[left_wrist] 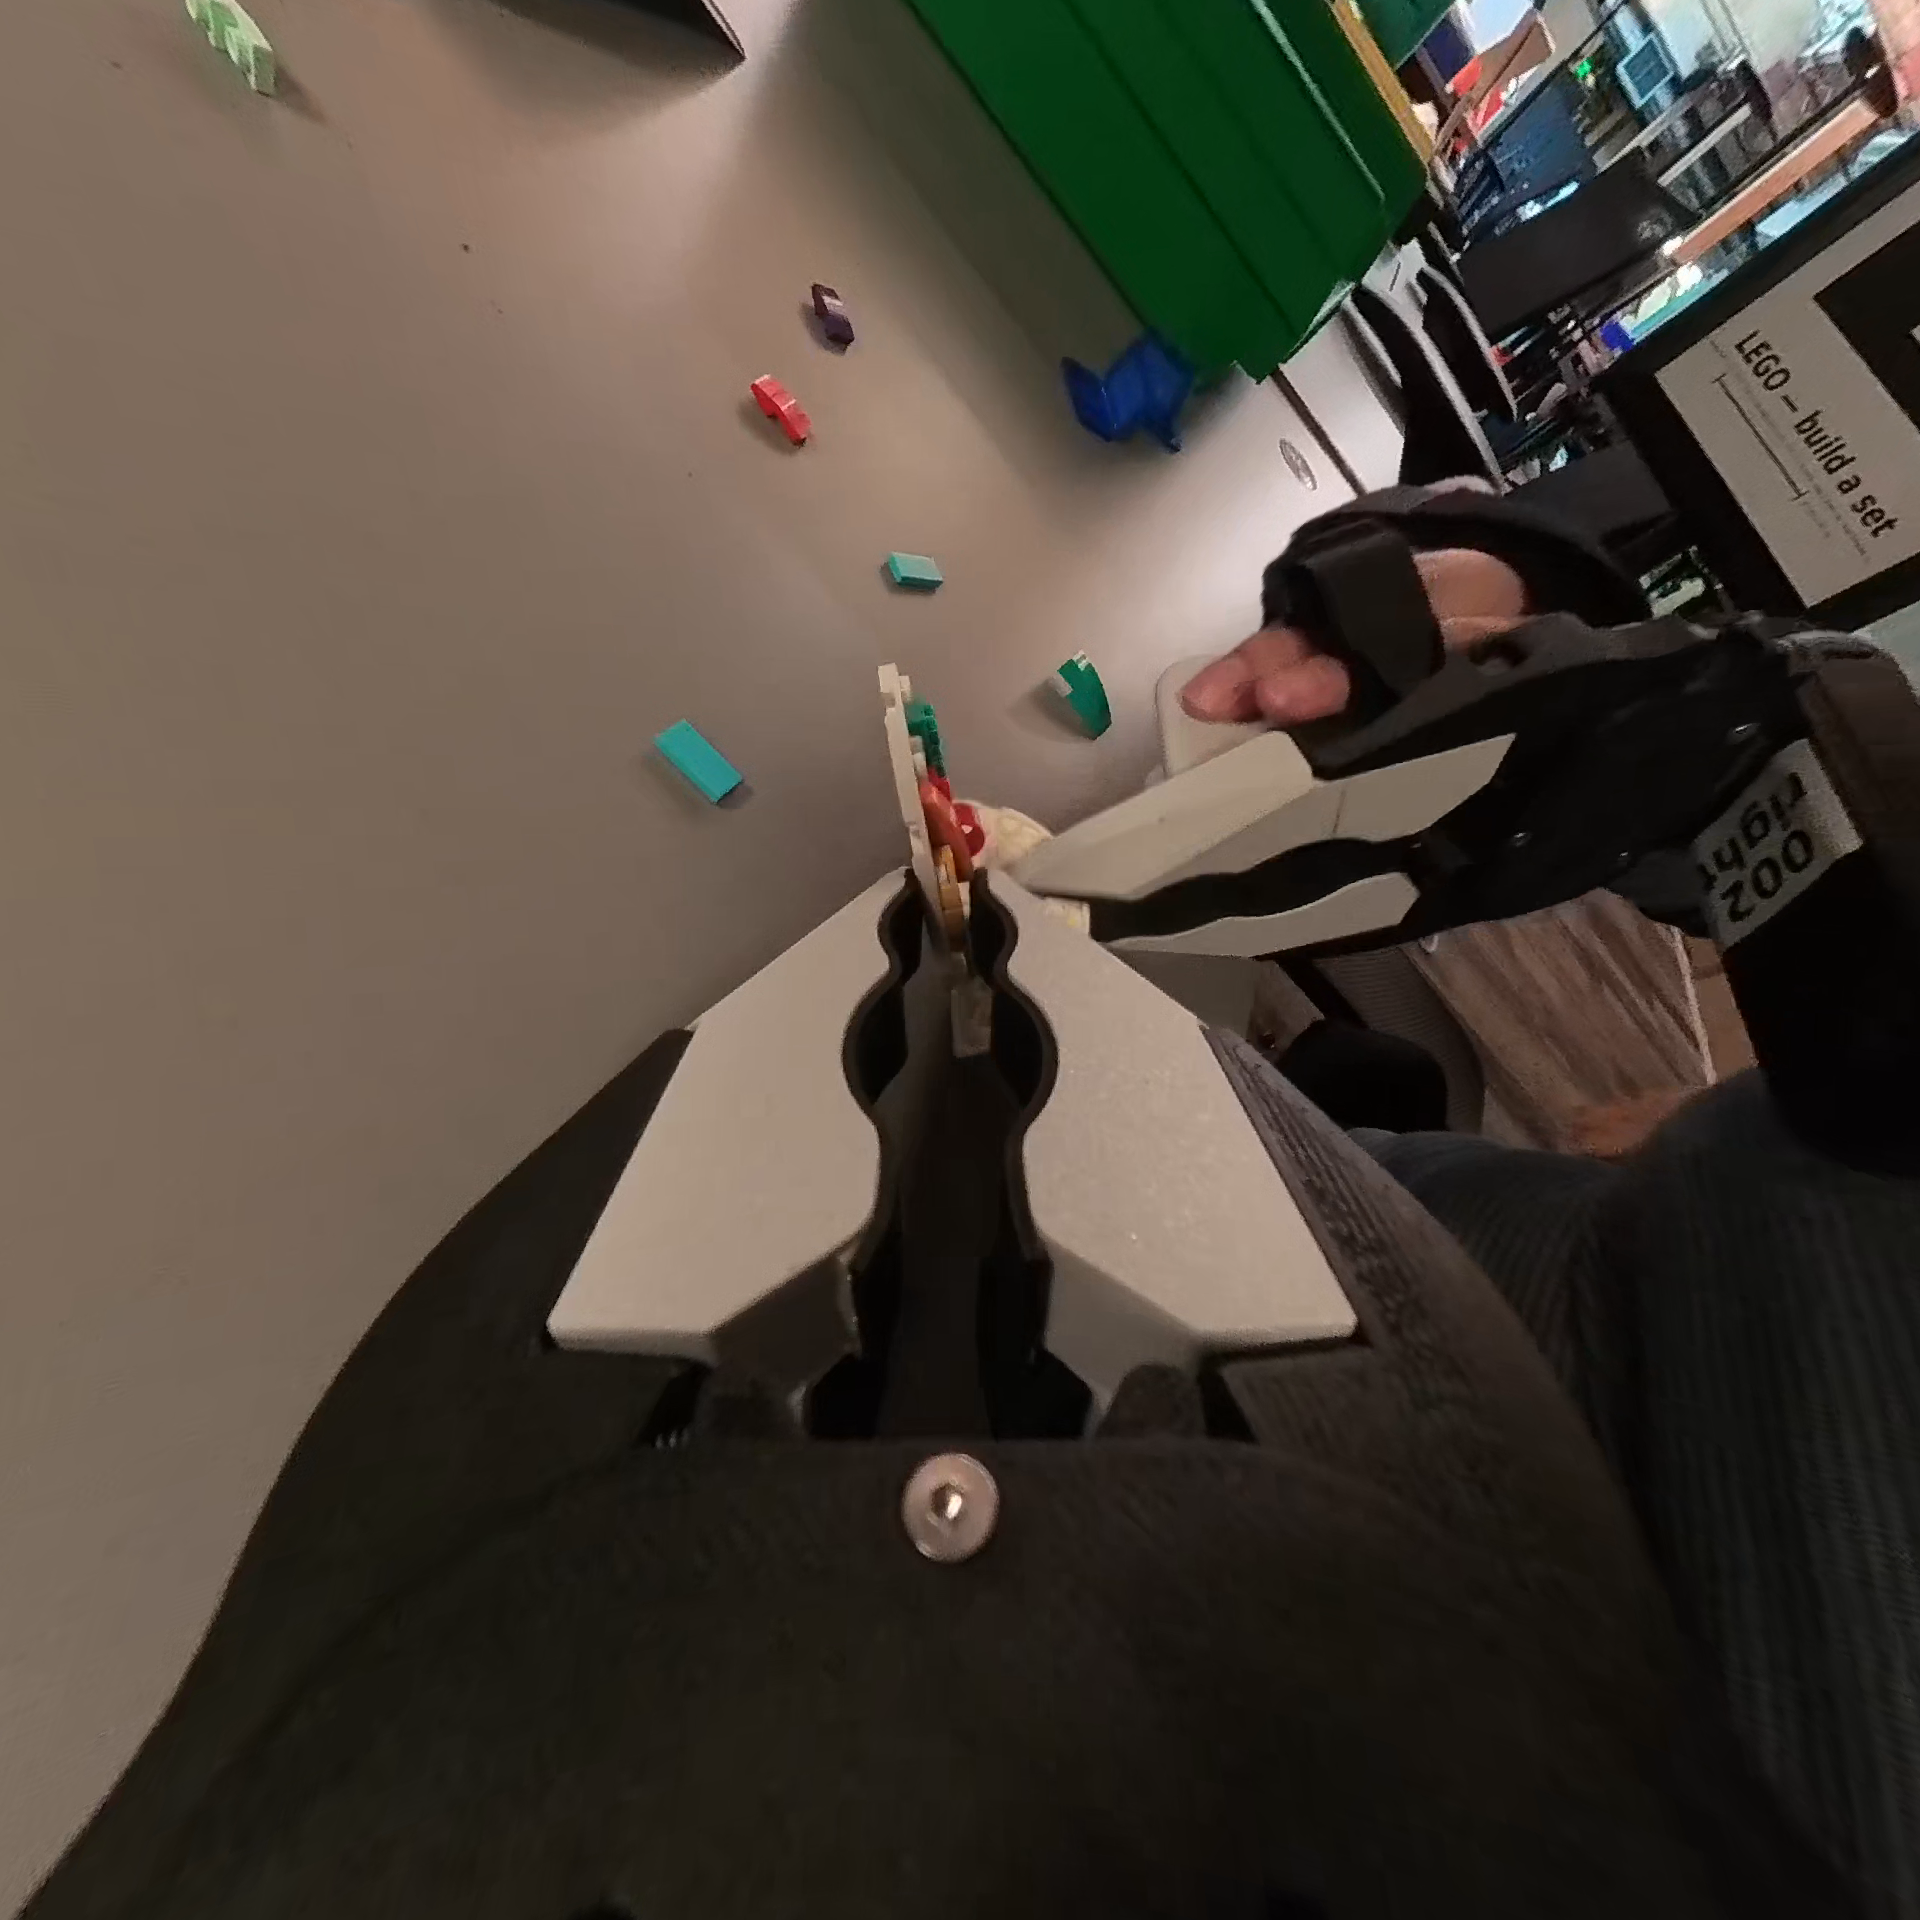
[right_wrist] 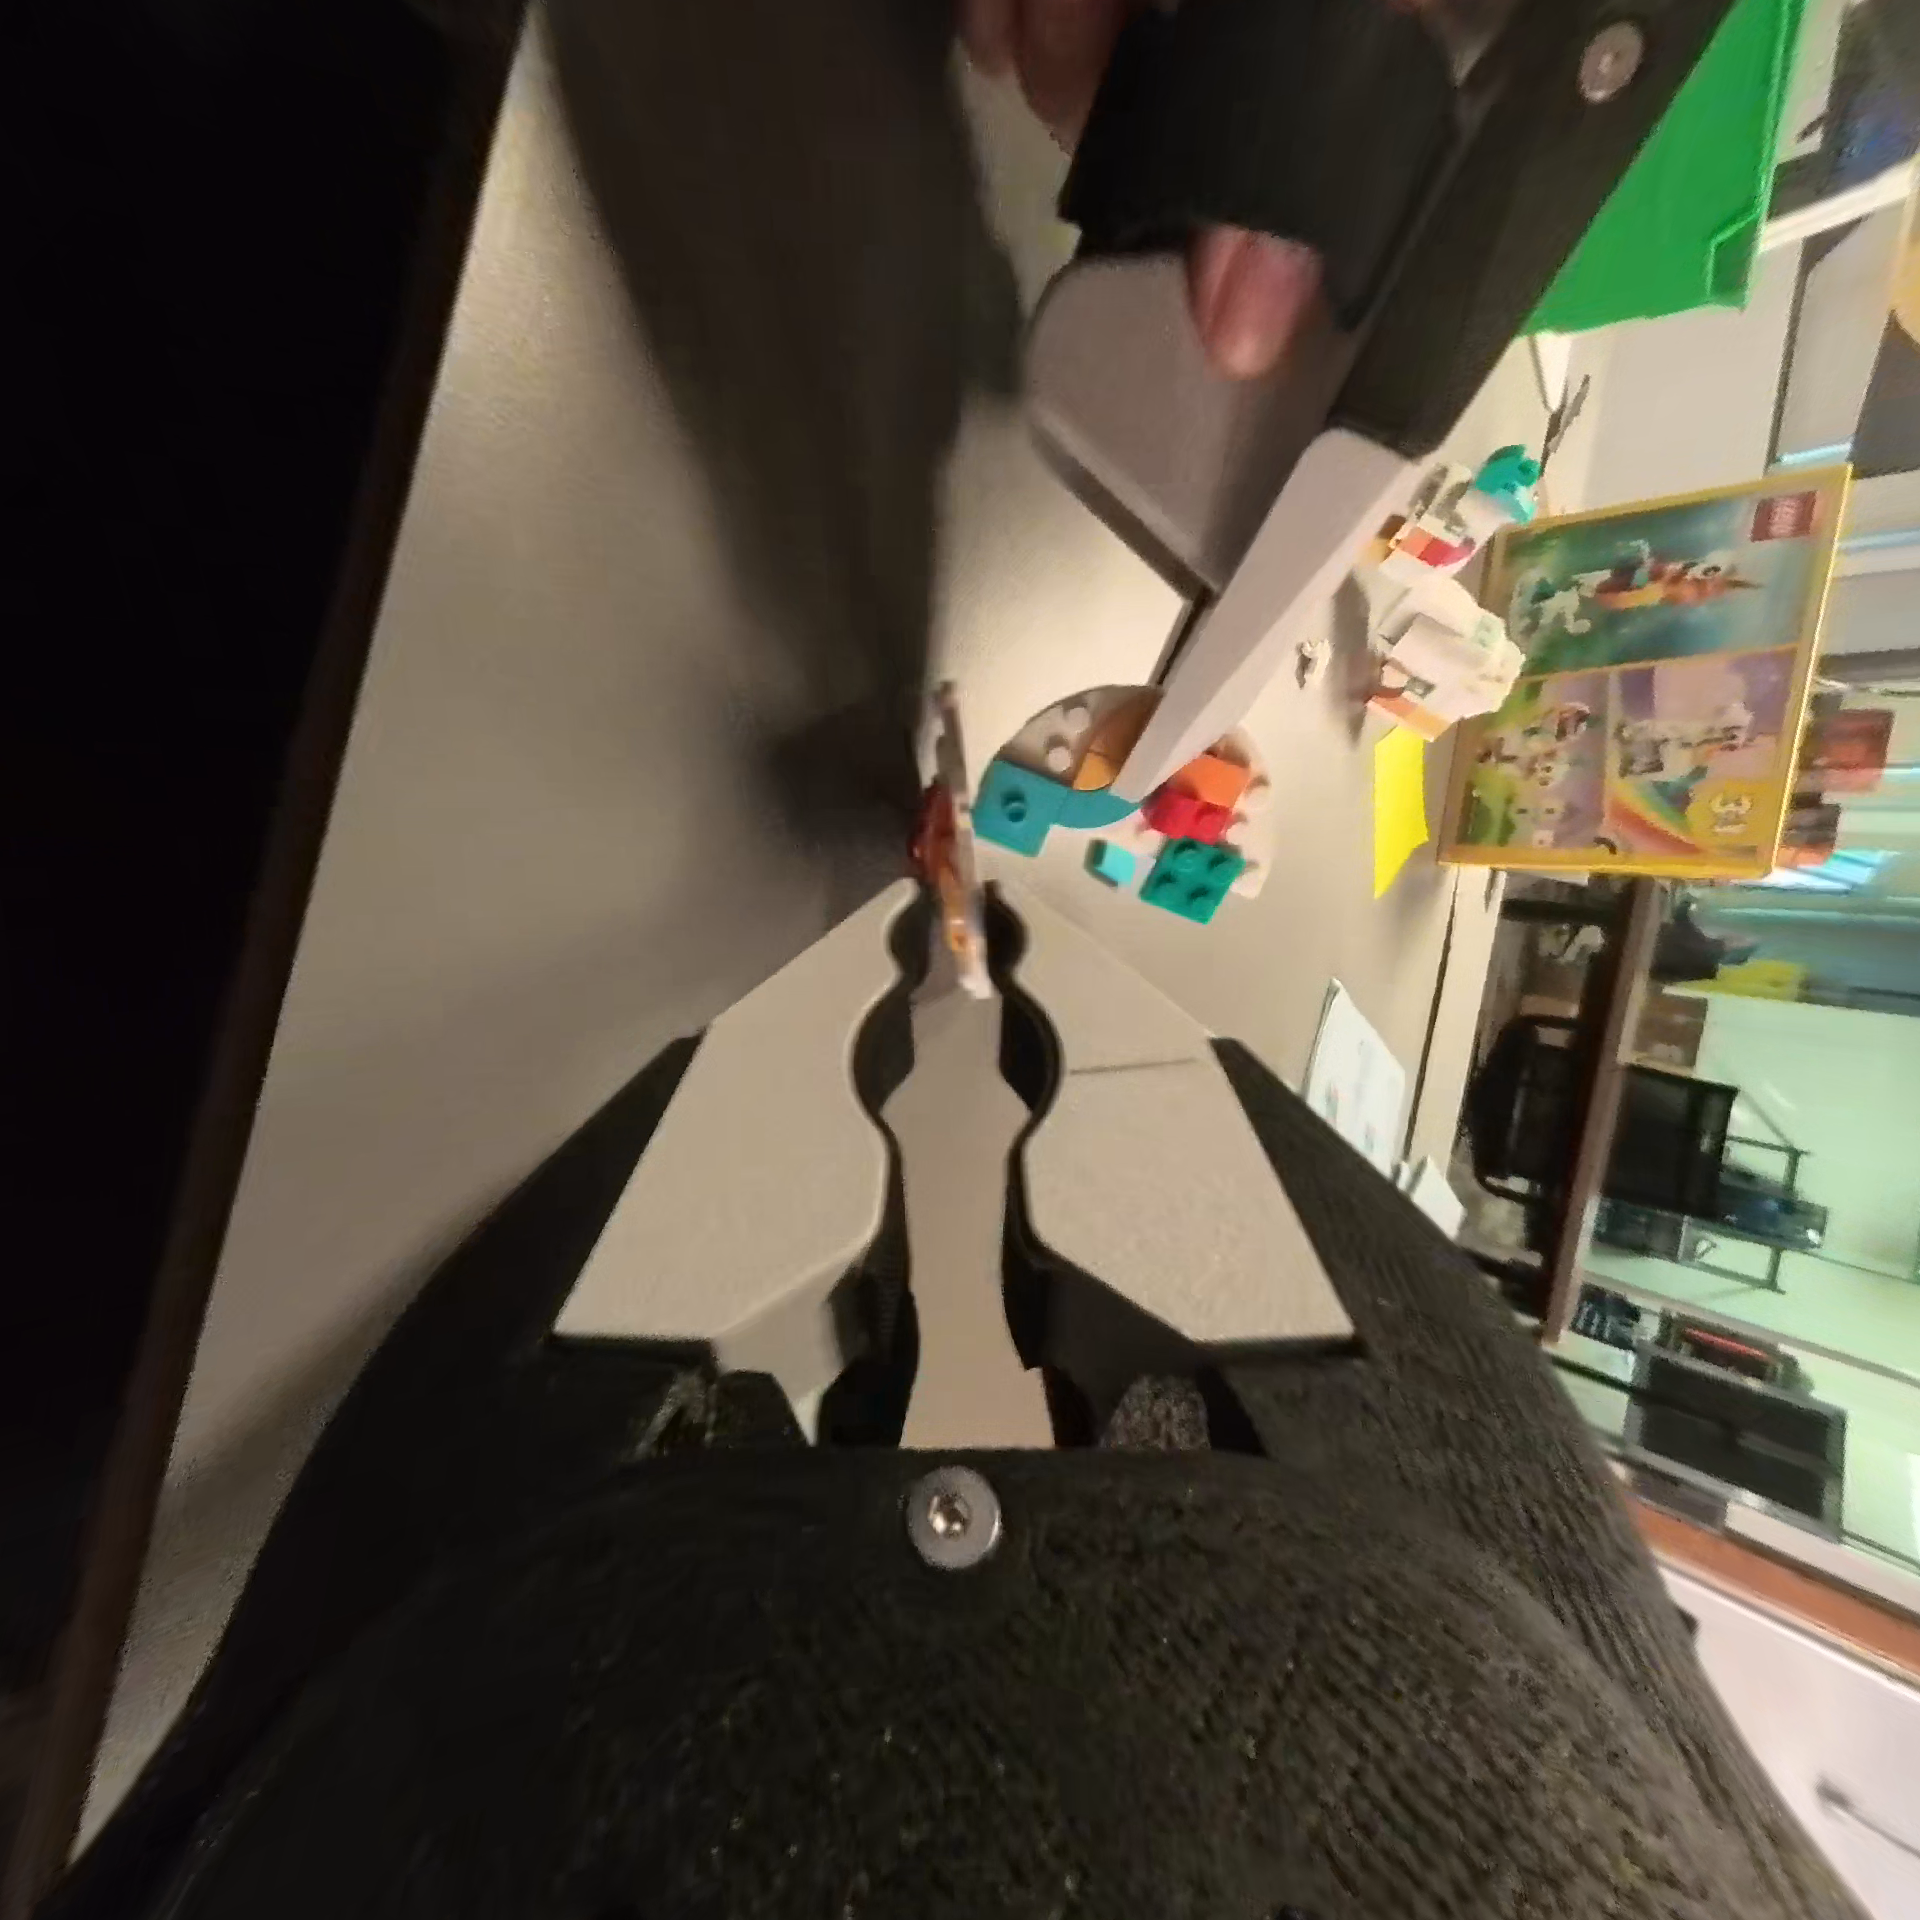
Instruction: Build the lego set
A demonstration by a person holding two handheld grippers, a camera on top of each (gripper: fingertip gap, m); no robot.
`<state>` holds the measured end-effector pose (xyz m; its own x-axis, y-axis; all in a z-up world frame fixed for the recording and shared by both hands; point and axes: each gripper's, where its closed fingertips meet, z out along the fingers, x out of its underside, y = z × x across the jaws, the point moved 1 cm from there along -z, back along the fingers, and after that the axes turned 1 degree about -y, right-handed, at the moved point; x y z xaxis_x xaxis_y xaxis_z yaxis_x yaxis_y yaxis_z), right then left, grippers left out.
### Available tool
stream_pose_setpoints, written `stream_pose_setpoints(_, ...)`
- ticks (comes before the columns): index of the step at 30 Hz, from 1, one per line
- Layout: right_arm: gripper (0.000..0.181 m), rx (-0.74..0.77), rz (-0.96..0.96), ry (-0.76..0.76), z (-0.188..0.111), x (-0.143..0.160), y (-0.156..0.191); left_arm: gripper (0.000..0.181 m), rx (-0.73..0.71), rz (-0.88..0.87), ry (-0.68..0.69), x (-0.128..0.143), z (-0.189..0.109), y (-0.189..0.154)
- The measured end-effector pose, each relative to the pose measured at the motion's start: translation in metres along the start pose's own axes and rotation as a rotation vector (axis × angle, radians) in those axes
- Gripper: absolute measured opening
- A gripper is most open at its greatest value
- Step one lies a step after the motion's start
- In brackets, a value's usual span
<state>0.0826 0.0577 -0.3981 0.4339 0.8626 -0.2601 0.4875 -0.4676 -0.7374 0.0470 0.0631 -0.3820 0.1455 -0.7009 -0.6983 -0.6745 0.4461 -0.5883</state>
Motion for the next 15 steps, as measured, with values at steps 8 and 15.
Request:
stream_pose_setpoints(8, 0.006, -0.043, 0.721, -0.269, -0.019, 0.005, -0.04, 0.007, 0.246, 0.004, -0.268, -0.04, -0.034, -0.012)
stream_pose_setpoints(15, 0.004, -0.21, 1.492, -0.721, -0.033, 0.034, -0.077, 0.007, 0.381, 0.023, -0.372, -0.069, -0.046, -0.005)
